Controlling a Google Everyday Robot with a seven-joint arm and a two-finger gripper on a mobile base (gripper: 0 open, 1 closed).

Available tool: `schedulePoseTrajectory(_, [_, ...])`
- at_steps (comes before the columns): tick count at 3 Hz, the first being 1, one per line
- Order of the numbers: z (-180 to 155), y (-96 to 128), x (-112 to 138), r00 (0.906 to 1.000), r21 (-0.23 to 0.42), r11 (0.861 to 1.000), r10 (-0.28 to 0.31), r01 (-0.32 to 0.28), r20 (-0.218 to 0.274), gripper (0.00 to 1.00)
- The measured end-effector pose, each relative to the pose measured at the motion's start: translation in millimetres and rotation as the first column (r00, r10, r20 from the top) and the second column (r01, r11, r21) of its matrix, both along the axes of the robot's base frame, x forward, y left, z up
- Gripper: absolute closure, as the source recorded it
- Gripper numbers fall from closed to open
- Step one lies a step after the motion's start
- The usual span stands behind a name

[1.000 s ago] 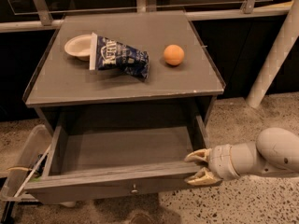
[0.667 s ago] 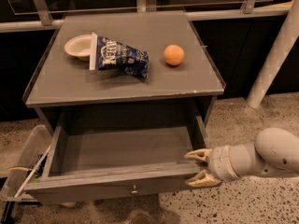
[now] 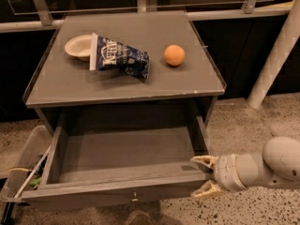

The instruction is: Open top drawer

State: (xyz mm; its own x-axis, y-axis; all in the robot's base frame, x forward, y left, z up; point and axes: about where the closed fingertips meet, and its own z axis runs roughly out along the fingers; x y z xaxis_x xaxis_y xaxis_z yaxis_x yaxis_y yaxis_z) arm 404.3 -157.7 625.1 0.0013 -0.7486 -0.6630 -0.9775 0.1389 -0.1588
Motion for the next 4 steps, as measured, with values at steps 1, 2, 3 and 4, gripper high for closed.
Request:
schedulePoseTrajectory(1, [-1.9, -5.1, -12.3, 1.0000, -0.007, 1.000, -0.008, 0.008, -0.003, 0.63])
schedulePoseTrajectory(2, [1.6, -5.0, -12.4, 1.0000, -0.007, 1.000, -0.008, 0.008, -0.002, 0.86])
schedulePoseTrajectory(3, [1.6, -5.0, -12.5, 1.0000, -0.007, 1.000, -0.008, 0.008, -0.002, 0.85])
schedulePoseTrajectory(4, [1.5, -4.9, -12.5, 1.0000, -0.007, 1.000, -0.008, 0.008, -0.002, 0.62])
